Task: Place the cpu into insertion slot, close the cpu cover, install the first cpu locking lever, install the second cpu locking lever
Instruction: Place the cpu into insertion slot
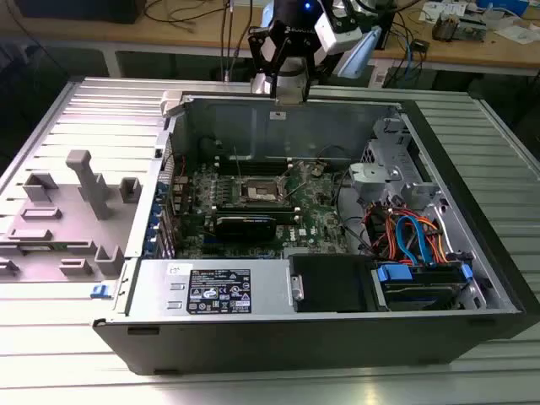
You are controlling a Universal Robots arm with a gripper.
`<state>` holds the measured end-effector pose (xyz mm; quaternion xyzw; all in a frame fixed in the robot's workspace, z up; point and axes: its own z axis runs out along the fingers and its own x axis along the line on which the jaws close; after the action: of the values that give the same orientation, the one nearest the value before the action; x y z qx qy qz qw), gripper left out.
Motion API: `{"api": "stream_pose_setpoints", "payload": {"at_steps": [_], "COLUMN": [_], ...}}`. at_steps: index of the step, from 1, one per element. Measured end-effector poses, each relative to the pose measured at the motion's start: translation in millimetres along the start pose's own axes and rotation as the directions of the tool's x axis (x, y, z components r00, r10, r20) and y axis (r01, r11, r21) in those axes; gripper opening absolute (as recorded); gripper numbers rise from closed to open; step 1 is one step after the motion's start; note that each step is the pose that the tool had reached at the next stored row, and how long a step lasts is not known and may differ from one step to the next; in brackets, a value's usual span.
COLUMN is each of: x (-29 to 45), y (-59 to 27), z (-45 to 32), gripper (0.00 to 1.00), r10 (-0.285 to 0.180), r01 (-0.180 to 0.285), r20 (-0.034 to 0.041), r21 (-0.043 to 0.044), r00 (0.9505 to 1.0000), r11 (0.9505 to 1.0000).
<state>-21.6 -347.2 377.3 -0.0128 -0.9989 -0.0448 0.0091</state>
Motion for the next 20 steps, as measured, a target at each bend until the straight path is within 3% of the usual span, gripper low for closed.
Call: {"api": "stream_pose_setpoints", "payload": {"at_steps": [10, 20], "x": [-0.1, -0.3], "y": [-2.5, -12.9], "z": [-0.2, -1.1], "gripper": [0.54, 0.54], "r10": [0.000, 0.000], "r01": [0.000, 0.000], "r20": [0.0000, 0.0000], "r21": [0.0000, -0.0001], "r00": [1.0000, 1.0000], "r11": [1.0000, 1.0000]}}
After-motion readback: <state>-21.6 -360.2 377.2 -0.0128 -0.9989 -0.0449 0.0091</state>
